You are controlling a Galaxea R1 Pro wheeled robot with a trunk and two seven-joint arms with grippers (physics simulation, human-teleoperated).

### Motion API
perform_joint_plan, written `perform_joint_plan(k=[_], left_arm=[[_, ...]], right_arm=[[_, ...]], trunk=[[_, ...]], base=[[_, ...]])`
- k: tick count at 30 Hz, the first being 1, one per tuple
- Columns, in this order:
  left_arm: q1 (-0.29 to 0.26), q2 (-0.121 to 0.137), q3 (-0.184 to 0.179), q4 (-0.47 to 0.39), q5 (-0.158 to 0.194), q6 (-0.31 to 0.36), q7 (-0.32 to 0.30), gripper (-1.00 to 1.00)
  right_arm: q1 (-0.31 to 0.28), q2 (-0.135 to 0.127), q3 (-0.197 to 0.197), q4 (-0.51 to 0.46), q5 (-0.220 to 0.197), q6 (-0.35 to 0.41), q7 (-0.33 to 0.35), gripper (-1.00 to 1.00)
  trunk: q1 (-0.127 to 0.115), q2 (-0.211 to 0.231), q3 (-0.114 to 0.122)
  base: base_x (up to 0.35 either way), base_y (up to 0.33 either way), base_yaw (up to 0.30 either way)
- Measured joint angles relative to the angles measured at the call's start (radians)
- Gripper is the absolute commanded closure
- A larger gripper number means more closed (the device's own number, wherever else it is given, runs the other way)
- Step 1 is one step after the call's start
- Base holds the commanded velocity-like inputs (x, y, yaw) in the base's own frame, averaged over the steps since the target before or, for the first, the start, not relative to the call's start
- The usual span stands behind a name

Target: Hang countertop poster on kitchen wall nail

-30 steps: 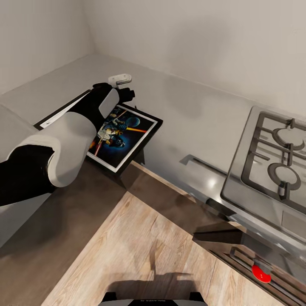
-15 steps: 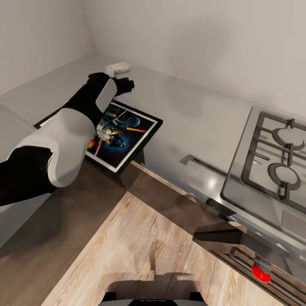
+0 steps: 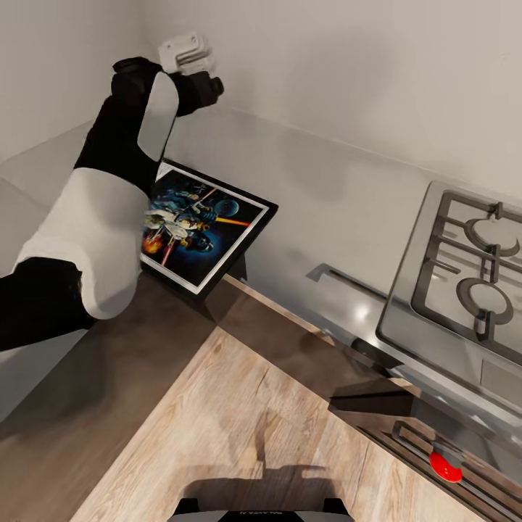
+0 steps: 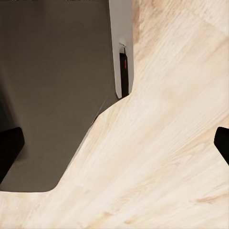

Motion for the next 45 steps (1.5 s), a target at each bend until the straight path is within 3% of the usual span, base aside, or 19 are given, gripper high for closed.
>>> perform_joint_plan(k=[3,11,22,38,45], left_arm=[[0.0,0.0,0.022,-0.104,0.134,0.067,-0.001,-1.0],[0.046,0.0,0.023,-0.058,0.136,0.112,0.041,-1.0],[0.085,0.0,0.023,0.004,0.136,0.174,0.041,-1.0],[0.101,0.0,0.02,-0.023,0.141,0.277,0.016,-1.0],[0.102,0.0,0.021,-0.008,0.141,0.282,0.015,-1.0]], right_arm=[[0.0,-0.001,-0.002,0.0,-0.002,-0.001,0.0,-1.0],[-0.047,-0.046,0.009,-0.042,-0.002,-0.036,-0.007,-1.0],[-0.048,-0.048,0.01,-0.061,-0.002,-0.036,-0.007,-1.0],[-0.057,-0.069,0.006,-0.114,-0.004,-0.046,-0.001,-1.0],[-0.058,-0.07,0.006,-0.116,-0.004,-0.047,-0.001,-1.0]], trunk=[[0.0,0.0,0.0],[0.0,0.0,0.0],[0.0,0.0,0.0],[0.0,0.0,0.014],[0.0,0.0,0.026]], base=[[-0.022,0.0,0.0],[0.0,0.0,0.0],[0.0,0.0,0.0],[0.0,0.0,0.0],[0.0,0.0,0.0]])
